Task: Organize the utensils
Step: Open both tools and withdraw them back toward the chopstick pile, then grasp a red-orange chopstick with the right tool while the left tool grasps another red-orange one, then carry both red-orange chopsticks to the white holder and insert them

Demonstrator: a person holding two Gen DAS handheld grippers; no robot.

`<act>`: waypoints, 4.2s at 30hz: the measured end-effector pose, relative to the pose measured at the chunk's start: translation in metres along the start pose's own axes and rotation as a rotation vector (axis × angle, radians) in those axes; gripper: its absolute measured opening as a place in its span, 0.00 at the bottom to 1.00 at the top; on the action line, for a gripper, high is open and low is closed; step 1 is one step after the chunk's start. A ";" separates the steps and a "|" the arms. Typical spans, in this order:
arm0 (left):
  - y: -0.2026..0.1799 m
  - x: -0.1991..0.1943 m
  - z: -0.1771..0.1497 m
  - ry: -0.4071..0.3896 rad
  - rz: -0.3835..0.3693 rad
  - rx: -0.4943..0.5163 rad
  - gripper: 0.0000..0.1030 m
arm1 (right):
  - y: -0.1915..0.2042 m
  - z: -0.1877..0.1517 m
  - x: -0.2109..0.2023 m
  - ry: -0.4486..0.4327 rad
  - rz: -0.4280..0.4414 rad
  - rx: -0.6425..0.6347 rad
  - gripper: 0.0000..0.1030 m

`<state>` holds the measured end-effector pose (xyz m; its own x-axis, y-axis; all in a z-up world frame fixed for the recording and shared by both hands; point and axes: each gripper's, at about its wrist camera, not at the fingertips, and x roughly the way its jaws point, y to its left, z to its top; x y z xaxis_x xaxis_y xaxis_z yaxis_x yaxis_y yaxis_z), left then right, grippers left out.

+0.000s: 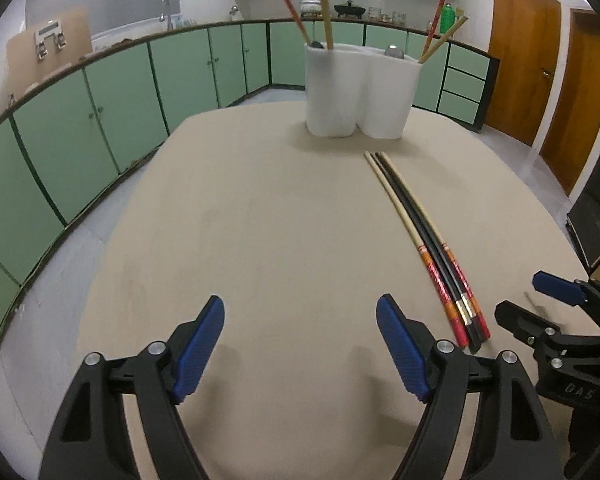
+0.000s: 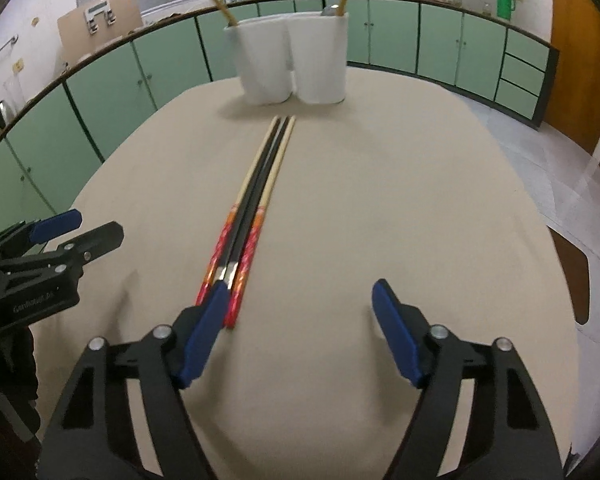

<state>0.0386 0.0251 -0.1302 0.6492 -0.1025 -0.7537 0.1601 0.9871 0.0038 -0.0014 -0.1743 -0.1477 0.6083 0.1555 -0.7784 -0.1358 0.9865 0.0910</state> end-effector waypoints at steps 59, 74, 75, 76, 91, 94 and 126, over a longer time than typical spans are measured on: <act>-0.071 0.014 -0.020 0.066 -0.116 0.045 0.75 | -0.026 -0.010 -0.004 -0.008 -0.014 0.029 0.05; -0.076 0.016 -0.020 0.043 -0.053 -0.013 0.61 | -0.030 -0.011 -0.004 -0.010 -0.005 0.032 0.05; -0.077 0.017 -0.020 0.041 -0.045 -0.014 0.55 | -0.030 -0.011 -0.004 -0.010 -0.005 0.032 0.05; -0.077 0.017 -0.019 0.039 -0.047 -0.017 0.52 | -0.029 -0.011 -0.003 -0.009 -0.005 0.031 0.05; -0.074 0.007 -0.014 0.019 -0.060 -0.055 0.05 | -0.029 -0.006 -0.016 -0.038 0.001 0.004 0.05; -0.068 -0.010 -0.006 -0.026 -0.057 -0.060 0.05 | -0.030 0.000 -0.027 -0.063 0.012 0.007 0.05; -0.042 -0.108 0.142 -0.338 -0.164 0.002 0.05 | -0.033 0.175 -0.143 -0.302 0.108 -0.122 0.05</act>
<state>0.0678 -0.0227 0.0442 0.8235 -0.2945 -0.4848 0.2837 0.9539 -0.0975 0.0533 -0.2200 0.0695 0.7865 0.2848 -0.5479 -0.2938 0.9530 0.0737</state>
